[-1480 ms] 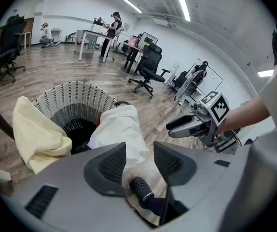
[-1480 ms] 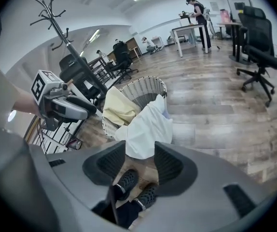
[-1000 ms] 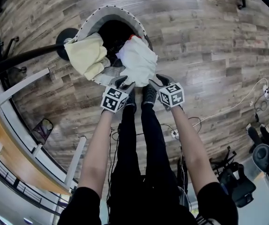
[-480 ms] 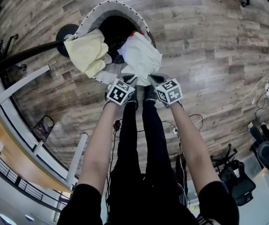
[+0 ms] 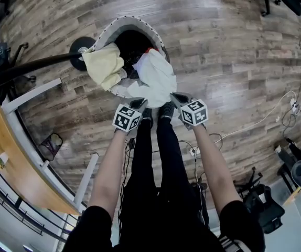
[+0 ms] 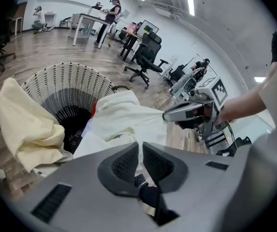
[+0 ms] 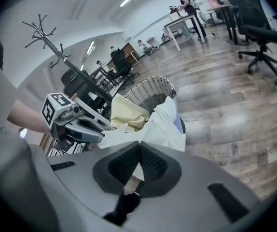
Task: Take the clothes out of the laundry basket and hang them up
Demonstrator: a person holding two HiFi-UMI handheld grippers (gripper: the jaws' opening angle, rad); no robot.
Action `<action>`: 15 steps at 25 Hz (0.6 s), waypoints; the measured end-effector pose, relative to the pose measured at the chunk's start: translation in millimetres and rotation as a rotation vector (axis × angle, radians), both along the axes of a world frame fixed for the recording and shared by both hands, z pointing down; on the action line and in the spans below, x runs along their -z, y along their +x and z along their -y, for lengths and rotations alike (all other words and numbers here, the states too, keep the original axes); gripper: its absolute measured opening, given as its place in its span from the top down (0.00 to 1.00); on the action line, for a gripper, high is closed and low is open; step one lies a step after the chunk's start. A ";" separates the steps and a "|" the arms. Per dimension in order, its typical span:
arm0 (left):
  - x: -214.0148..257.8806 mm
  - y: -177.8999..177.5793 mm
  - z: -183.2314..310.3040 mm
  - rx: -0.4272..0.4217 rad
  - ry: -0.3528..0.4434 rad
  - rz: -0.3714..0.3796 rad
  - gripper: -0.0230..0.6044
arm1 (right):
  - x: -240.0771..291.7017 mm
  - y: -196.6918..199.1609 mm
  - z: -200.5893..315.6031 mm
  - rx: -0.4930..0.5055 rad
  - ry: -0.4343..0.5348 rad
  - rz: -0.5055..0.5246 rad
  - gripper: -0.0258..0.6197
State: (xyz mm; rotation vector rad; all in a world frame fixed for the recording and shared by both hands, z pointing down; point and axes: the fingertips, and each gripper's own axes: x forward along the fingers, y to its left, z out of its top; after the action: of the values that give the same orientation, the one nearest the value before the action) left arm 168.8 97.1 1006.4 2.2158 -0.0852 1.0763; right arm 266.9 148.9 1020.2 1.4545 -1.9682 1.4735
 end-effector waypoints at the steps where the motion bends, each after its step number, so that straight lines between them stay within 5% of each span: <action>1: 9.0 -5.1 -1.0 0.011 0.004 0.001 0.90 | 8.3 0.3 -1.8 0.016 0.002 -0.006 0.95; 7: 69.4 -29.3 23.6 0.131 0.058 -0.021 0.90 | 63.9 -5.9 8.4 0.070 0.063 -0.026 0.95; 15: 176.6 -32.3 65.1 0.289 0.185 -0.124 0.90 | 152.5 -7.3 30.2 -0.007 0.172 0.007 0.95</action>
State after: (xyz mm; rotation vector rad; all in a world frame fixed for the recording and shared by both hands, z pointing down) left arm 136.5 32.0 829.8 2.3388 -0.4524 0.7978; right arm 259.6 118.7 867.7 1.5269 -2.1421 1.3420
